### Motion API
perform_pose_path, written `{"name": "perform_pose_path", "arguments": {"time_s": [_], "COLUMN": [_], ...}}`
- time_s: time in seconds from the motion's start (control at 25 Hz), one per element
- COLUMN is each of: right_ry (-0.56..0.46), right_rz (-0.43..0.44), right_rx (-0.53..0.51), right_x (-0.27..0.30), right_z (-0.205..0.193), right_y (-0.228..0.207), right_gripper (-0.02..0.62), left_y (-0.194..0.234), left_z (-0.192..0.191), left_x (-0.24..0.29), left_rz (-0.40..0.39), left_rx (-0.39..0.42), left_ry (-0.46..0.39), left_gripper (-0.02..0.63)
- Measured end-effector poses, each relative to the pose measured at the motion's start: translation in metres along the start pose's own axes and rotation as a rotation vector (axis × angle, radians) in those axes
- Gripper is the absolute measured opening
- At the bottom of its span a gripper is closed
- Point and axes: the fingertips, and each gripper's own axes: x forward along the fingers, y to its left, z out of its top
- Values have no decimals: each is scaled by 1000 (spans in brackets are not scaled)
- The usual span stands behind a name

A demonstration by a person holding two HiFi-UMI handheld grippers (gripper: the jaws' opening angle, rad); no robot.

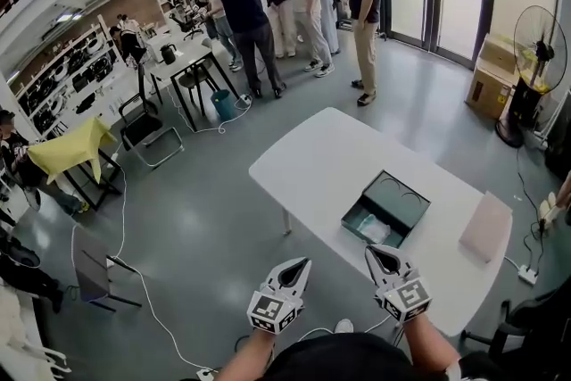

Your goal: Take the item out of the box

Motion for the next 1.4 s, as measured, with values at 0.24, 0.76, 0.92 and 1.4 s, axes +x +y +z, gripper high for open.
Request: {"name": "perform_pose_path", "arguments": {"time_s": [0.24,0.76,0.92,1.4], "right_ry": [13,43,53,95], "right_rz": [15,-76,-154,-383], "right_rx": [13,15,24,69], "right_x": [14,77,108,164], "right_z": [-5,-7,-5,-14], "right_y": [-28,-82,-100,-130], "right_gripper": [6,6,6,6], "left_y": [5,55,82,139], "left_z": [1,7,13,24], "left_x": [33,120,155,220], "left_rz": [-17,-165,-254,-510], "left_rx": [-16,11,20,22], "left_ry": [14,24,28,28], "left_gripper": [9,9,9,9]}}
